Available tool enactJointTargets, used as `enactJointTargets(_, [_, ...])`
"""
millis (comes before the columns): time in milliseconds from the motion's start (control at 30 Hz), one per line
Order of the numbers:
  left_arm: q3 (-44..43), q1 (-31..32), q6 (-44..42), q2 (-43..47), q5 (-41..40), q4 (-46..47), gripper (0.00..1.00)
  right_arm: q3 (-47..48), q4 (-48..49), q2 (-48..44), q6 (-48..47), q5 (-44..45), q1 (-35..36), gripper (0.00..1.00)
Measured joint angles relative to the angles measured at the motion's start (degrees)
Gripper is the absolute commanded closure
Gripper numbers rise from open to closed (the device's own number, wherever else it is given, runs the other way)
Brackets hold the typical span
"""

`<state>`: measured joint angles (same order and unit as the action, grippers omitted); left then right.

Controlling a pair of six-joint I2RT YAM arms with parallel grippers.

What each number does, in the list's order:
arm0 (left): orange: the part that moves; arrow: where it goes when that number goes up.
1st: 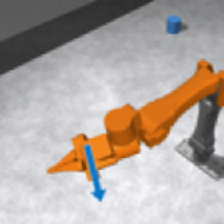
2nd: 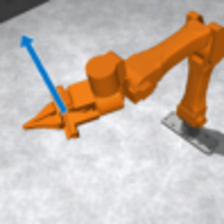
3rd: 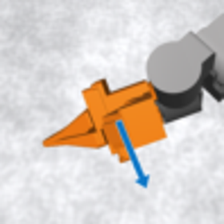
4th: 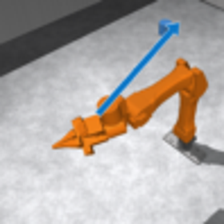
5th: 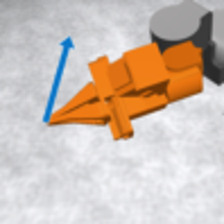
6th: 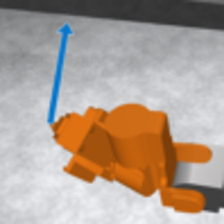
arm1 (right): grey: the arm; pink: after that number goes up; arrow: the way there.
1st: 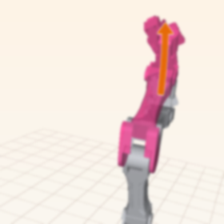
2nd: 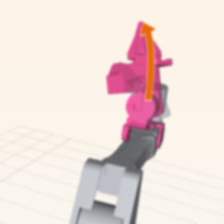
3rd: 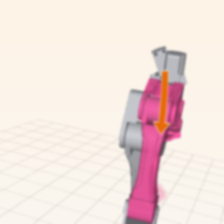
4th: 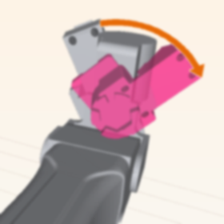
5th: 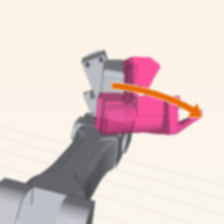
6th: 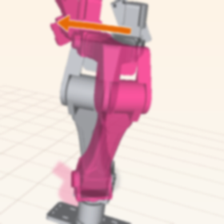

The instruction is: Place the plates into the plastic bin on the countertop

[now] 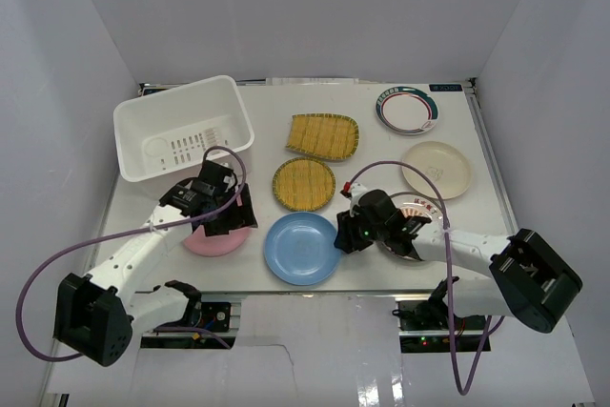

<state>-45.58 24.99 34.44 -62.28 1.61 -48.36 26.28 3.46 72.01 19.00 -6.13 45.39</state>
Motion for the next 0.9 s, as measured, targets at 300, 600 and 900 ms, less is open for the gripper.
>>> enactJointTargets(300, [2.2, 3.2, 1.2, -6.8, -8.7, 5.8, 0.28, 1.0, 0.7, 0.4, 0.8, 3.0, 2.9, 0.92])
enactJointTargets(600, [2.0, 8.7, 0.4, -13.2, -14.7, 8.3, 0.4, 0.9, -5.4, -14.3, -0.2, 9.7, 3.1, 0.92])
enactJointTargets(900, [0.1, 11.9, -1.8, -19.2, -20.1, 9.6, 1.0, 0.9, -9.6, -19.6, -0.6, 12.4, 3.0, 0.92])
